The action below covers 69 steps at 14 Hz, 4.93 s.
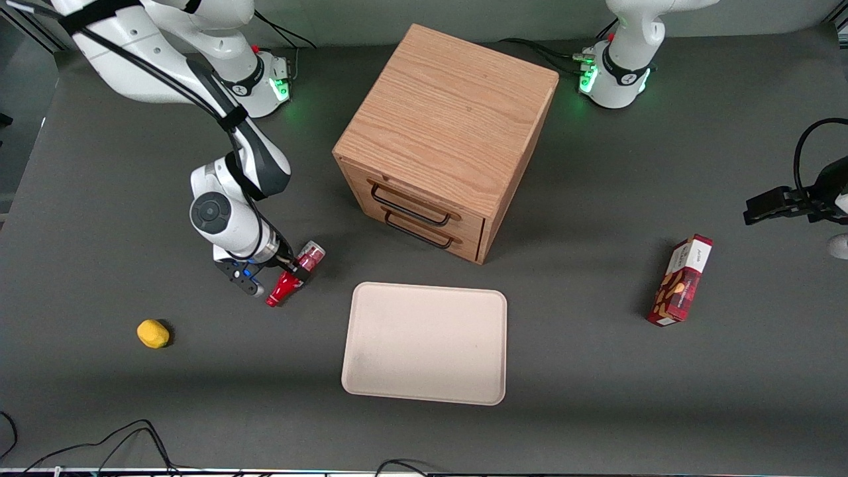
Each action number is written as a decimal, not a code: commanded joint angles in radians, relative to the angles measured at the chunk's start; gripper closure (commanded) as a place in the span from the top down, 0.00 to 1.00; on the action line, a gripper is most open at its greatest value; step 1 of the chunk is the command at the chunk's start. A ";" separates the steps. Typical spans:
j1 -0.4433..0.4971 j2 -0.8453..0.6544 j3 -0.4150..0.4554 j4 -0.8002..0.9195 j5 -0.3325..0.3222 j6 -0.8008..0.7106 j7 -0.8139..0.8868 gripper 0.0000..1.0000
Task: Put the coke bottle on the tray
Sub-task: 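Close the right gripper around the bottle's body, then lift the bottle and carry it with the right gripper to the tray, then lower the bottle onto the cream tray and open the right gripper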
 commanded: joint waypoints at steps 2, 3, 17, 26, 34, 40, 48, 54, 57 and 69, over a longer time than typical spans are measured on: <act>-0.004 0.035 -0.004 0.007 -0.034 0.032 0.043 1.00; -0.004 0.040 -0.006 0.007 -0.035 0.035 0.045 1.00; -0.010 0.024 -0.012 0.018 -0.049 0.042 0.004 0.00; -0.007 -0.043 0.025 0.469 -0.031 -0.501 -0.191 0.00; 0.067 0.151 0.099 0.974 -0.044 -0.717 -0.403 0.00; 0.128 0.397 0.100 1.085 -0.044 -0.504 -0.615 0.00; 0.171 0.578 0.093 1.070 -0.046 -0.332 -0.544 0.03; 0.185 0.624 0.082 1.023 -0.049 -0.204 -0.523 0.38; 0.185 0.624 0.082 0.993 -0.083 -0.174 -0.505 0.74; 0.162 0.526 0.082 0.914 -0.170 -0.167 -0.483 1.00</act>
